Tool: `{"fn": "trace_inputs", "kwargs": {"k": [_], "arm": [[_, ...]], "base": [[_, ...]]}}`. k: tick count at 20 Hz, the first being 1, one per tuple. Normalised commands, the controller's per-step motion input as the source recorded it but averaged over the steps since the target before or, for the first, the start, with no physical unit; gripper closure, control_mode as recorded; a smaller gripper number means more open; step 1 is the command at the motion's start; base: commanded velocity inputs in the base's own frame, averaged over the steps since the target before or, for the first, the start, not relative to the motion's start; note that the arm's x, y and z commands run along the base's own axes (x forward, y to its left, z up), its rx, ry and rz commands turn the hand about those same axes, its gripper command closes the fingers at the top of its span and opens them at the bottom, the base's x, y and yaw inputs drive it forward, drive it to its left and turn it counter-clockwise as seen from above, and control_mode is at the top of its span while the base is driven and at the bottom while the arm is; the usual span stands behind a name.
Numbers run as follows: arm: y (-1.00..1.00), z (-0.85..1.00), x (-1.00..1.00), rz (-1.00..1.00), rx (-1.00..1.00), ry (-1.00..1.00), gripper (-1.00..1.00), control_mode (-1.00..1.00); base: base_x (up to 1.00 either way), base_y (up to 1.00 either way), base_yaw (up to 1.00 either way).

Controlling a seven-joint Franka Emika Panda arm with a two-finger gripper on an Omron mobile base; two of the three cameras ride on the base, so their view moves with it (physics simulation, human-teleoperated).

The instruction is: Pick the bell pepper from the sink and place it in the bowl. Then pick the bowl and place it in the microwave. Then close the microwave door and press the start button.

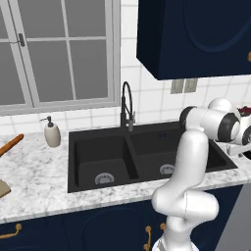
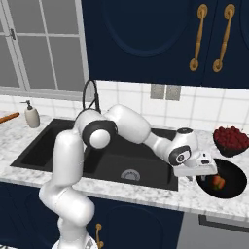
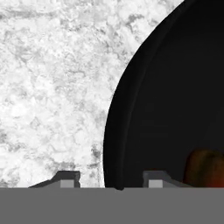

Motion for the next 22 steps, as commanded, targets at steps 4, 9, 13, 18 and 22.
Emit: {"fn": "trace_inputs", "kwargs": {"k": [4,9,13,18,22], "arm": [[-0.02,-0.14,-0.1,0.03,0.0,0.03,1.0,-1.0],[0.52,0.6,-0.53,0.04,0.0,0.0,1.0,-1.0],[0.98,0.88,-0.52,0.13,-0.07,0.0,1.0,-1.0],[1.0,1.0,-0.3,0.19,-0.1,0.04,1.0,-1.0],[1.0,1.0,-0.09,0.17,-0.01,0.14,1.0,-1.0]], "base": [[0.0,0.0,0.0],[0.0,0.0,0.0],[0.0,0.0,0.0],[0.0,0.0,0.0],[0.0,0.0,0.0]]}}
